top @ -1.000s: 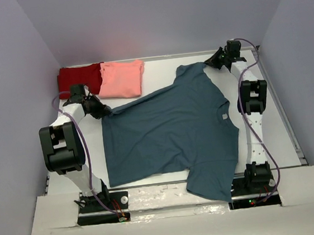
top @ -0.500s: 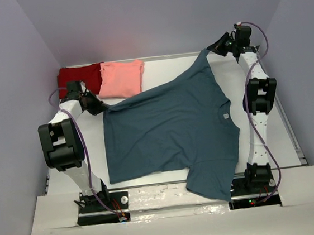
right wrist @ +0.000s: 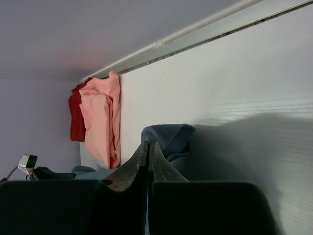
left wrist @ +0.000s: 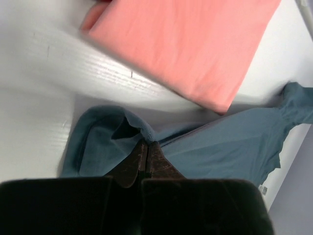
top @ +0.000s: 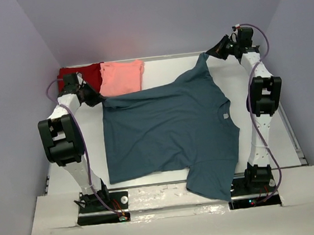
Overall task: Fold and stack the t-shirts
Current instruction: Grap the side of the flattened tshirt furthest away from the robot with both arms, then fold the flattened tshirt in 1/3 of the way
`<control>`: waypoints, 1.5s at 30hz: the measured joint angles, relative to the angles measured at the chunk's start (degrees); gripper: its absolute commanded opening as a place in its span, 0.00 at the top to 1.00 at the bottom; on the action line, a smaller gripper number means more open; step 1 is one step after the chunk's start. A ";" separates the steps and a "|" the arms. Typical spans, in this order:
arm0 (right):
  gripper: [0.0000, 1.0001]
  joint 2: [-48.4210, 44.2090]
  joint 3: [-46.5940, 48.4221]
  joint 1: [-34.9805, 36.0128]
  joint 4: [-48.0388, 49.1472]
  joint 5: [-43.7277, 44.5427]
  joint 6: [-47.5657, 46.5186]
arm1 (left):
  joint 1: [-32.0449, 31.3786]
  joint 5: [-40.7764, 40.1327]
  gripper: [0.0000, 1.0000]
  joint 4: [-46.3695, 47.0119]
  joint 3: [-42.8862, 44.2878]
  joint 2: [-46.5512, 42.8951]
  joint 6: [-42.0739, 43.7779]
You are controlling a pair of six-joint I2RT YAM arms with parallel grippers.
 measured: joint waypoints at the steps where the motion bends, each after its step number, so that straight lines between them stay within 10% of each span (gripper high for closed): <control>1: 1.00 -1.09 -0.96 0.00 -0.13 -0.39 -0.26 | 0.00 0.07 1.00 0.09 0.79 0.33 0.00; 45: 1.00 -25.29 -19.71 -0.17 -1.75 -16.68 -1.07 | 0.66 2.12 1.00 5.14 -2.47 -4.22 -1.51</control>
